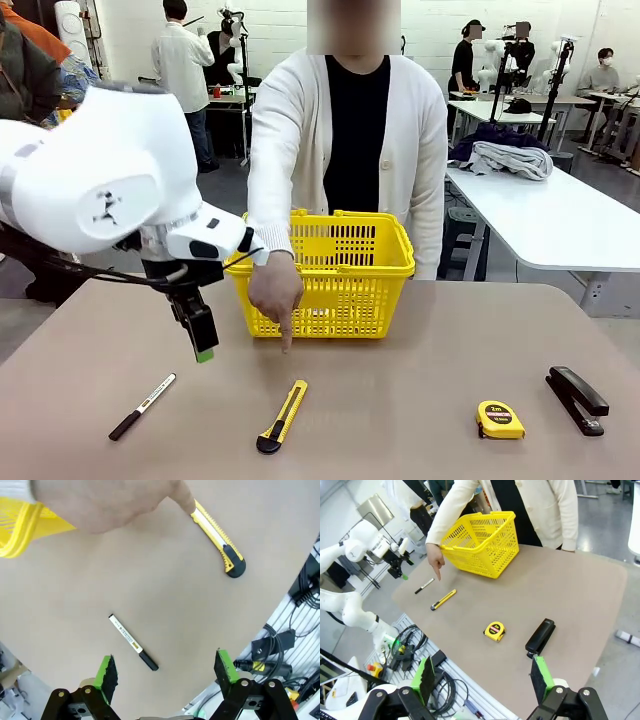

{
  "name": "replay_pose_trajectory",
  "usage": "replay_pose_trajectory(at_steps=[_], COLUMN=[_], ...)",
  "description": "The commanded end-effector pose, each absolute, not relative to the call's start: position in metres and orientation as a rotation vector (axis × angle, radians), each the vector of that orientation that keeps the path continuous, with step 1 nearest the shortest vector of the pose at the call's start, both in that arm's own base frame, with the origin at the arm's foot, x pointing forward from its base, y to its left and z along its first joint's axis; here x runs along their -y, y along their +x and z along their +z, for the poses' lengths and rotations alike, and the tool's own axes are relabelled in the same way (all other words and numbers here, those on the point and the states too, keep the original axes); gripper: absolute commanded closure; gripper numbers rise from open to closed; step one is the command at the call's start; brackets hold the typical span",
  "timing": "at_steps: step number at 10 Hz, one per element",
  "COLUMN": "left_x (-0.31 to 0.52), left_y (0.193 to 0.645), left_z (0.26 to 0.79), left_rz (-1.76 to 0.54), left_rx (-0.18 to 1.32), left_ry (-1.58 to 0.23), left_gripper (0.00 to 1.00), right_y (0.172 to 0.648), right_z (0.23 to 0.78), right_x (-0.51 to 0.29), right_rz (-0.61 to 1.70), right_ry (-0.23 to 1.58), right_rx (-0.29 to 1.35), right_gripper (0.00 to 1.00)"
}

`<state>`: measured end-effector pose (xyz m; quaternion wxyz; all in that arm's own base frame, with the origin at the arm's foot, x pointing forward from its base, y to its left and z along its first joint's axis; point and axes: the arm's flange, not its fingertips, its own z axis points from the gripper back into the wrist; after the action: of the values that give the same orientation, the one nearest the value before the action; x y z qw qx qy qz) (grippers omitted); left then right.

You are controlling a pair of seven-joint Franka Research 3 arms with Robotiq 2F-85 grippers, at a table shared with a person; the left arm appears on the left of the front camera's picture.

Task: Place the items the person wants into the basket.
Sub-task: Pick up the item the person points to and place it in the Market Basket.

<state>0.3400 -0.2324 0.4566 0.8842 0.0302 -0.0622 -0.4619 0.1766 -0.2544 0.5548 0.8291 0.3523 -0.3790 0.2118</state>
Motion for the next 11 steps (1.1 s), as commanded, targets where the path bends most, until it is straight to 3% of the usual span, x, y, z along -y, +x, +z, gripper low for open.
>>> replay_pose_trajectory(at_steps=[1,11], left_x=[0.235,0.25], left_y=[0.339,0.335], left_z=[0.445,0.435], left_rz=[-0.907,-0.875], left_rx=[0.175,0.152], left_ry=[0.063,0.072], left_gripper=[0.0,0.0], right_y=[0.178,0.178], right_z=[0.555,0.555], right_x=[0.255,0.255], right_rz=[0.457,0.457], right_ry=[0.759,0.759], right_rx=[0.824,0.824], right_gripper=[0.0,0.0])
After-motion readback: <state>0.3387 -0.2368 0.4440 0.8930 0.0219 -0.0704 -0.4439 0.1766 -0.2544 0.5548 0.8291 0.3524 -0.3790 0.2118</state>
